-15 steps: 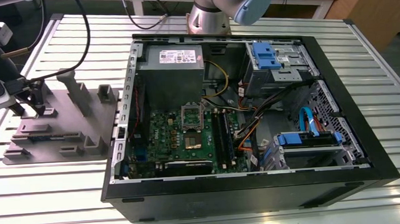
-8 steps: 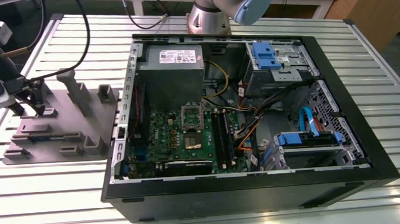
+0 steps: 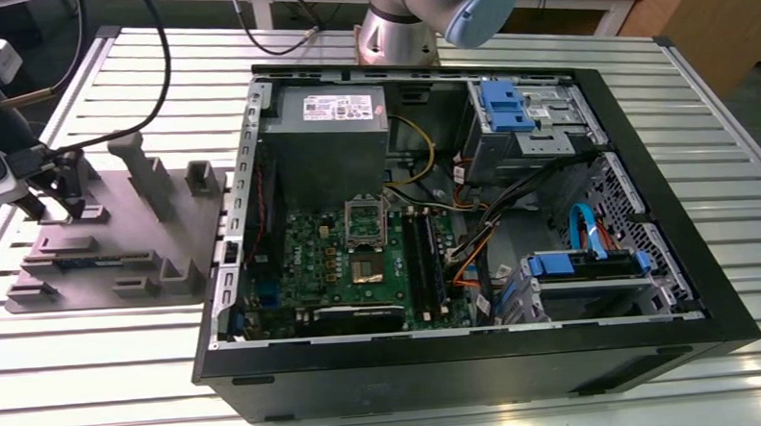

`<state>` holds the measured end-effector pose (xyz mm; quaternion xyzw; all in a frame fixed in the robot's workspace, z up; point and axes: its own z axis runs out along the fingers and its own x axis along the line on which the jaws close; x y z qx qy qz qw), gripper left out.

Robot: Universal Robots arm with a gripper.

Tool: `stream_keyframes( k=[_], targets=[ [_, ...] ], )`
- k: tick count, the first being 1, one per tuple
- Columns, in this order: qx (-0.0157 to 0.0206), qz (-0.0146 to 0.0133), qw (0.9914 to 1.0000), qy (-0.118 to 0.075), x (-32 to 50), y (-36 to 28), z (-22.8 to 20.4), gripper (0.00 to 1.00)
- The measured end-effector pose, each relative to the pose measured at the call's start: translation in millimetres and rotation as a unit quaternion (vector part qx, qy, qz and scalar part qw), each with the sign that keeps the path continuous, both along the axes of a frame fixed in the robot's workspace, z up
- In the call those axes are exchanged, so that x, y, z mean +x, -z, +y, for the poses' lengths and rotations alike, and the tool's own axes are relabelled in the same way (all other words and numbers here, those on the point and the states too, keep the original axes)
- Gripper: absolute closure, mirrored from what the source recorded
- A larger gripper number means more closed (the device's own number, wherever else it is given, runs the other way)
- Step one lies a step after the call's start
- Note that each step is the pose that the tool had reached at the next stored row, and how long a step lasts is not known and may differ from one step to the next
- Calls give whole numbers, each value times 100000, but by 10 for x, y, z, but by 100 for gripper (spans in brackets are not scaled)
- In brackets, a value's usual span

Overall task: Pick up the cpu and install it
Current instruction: 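Pick up the cpu and move it towards the insertion slot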

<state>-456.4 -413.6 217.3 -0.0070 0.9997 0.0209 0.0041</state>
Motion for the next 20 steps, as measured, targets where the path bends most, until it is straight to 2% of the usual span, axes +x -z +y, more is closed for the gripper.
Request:
stream_keyframes(
  k=[20],
  targets=[
    [2, -1, 100000, 2, 0, -39, 0, 53]
  ],
)
